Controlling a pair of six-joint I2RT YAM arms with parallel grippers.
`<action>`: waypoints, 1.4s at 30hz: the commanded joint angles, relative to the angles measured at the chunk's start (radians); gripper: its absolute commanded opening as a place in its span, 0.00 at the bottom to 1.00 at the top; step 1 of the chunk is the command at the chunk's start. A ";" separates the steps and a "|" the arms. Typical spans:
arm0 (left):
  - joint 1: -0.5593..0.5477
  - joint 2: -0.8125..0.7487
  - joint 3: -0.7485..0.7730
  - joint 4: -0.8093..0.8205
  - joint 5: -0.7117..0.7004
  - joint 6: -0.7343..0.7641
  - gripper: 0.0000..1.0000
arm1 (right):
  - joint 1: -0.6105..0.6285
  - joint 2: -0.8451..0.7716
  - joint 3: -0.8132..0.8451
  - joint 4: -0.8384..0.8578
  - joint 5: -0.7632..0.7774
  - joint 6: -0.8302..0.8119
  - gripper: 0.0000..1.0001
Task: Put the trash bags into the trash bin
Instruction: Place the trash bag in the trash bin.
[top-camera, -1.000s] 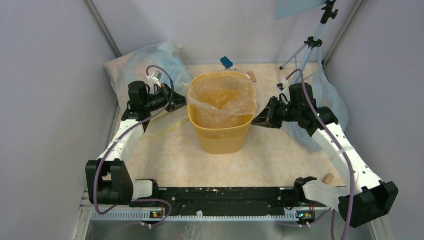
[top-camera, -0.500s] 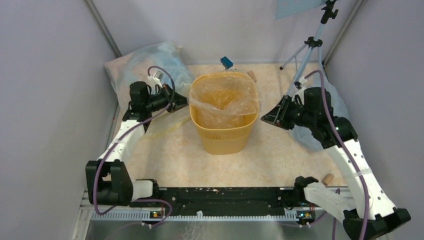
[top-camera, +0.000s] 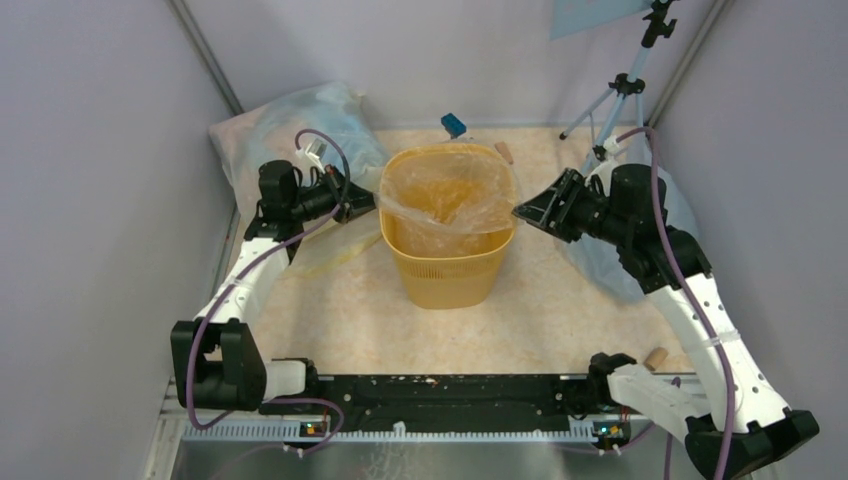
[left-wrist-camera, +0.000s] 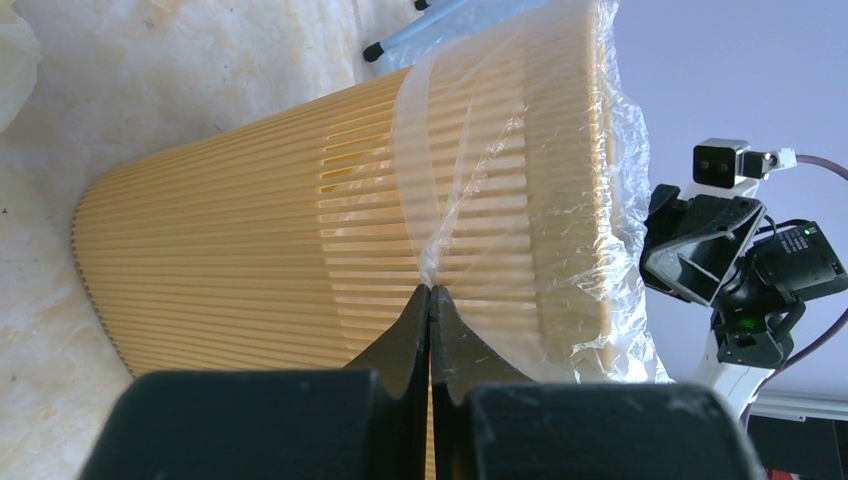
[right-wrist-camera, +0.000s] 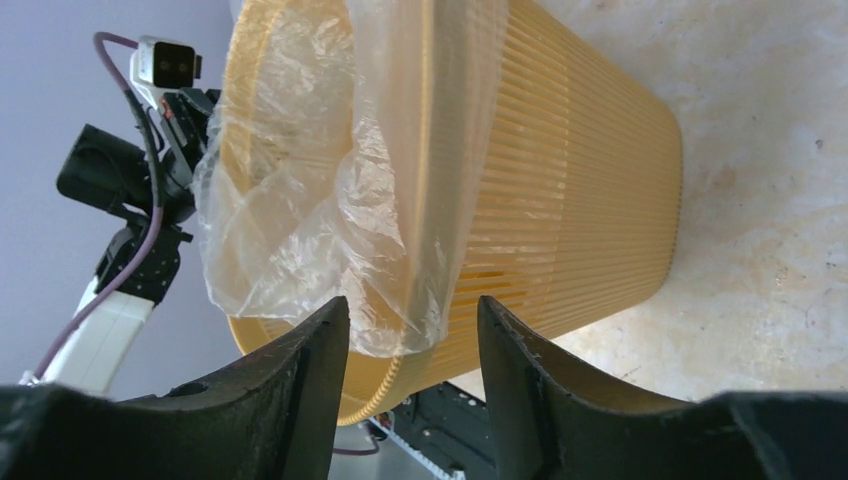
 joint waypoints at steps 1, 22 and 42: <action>-0.007 0.004 0.042 0.028 0.017 0.004 0.00 | -0.005 0.000 -0.009 0.120 -0.032 0.069 0.47; -0.007 0.013 0.048 0.020 0.022 0.005 0.00 | -0.006 0.005 -0.044 0.019 -0.027 0.092 0.00; -0.023 -0.009 0.038 0.020 0.021 -0.021 0.00 | -0.025 0.054 -0.027 -0.082 -0.064 0.090 0.00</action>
